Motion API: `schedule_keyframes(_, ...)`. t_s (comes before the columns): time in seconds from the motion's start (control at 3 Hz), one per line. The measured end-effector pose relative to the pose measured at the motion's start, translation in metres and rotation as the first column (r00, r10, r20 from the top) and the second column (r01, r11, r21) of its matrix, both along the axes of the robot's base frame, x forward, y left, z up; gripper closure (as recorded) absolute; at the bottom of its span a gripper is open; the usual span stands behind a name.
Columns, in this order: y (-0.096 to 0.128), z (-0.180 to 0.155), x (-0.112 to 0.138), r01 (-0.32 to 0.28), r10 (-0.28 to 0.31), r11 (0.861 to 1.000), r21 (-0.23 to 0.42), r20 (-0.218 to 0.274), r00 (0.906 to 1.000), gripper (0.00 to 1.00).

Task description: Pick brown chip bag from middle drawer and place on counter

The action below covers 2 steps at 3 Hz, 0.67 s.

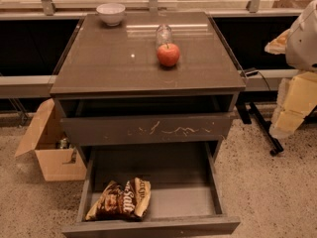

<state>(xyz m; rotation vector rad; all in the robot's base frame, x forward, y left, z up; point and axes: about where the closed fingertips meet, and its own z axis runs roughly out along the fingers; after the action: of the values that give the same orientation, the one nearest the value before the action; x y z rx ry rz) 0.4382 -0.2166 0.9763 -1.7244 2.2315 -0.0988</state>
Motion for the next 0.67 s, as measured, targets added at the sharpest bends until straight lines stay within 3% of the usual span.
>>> schedule_keyframes(0.33,0.0,0.0,0.0,0.0,0.0,1.0,0.0,0.0,1.0,0.0)
schedule_keyframes(0.67,0.021,-0.03,0.007,-0.071,0.072,0.997,0.034,-0.016,0.9973,0.0)
